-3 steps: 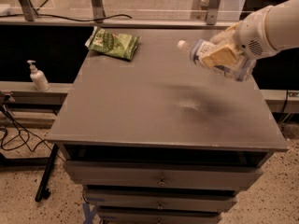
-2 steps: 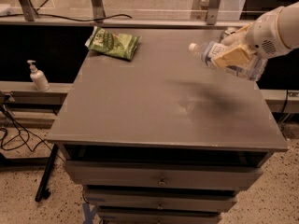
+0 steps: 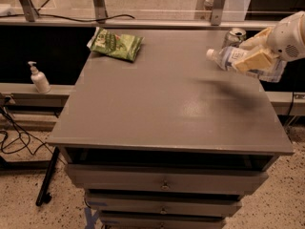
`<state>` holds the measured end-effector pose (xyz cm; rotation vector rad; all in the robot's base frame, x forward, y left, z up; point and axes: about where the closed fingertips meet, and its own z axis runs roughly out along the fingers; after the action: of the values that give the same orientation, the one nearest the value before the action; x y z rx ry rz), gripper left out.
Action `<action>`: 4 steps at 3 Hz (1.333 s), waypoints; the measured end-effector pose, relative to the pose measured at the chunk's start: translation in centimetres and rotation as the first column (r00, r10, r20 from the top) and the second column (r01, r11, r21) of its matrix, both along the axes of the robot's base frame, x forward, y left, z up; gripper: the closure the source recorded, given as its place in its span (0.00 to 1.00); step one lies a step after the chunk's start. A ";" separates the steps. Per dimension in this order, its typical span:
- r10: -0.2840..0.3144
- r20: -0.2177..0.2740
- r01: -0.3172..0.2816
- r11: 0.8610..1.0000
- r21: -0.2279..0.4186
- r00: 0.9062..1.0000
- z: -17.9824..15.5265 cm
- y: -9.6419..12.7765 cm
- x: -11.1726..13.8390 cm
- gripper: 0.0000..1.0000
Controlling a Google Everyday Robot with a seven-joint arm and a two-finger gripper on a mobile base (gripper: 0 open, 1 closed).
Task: Move blue plastic bottle near 7up can
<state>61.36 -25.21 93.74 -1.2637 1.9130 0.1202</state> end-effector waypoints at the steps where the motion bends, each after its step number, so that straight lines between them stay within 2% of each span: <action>1: 0.064 -0.022 -0.065 0.998 -0.025 0.998 -1.3 -0.6 0.9 1.00; 2: 0.119 -0.032 -0.120 0.992 -0.049 0.992 -2.7 -1.2 1.6 1.00; 4: 0.177 -0.027 -0.178 0.983 -0.053 0.984 -3.7 -3.2 3.0 1.00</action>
Offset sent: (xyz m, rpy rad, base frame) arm 0.0234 -0.0262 -0.0395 -0.0849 0.0320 0.1821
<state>64.41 -28.46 90.00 -1.4750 1.8303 0.1755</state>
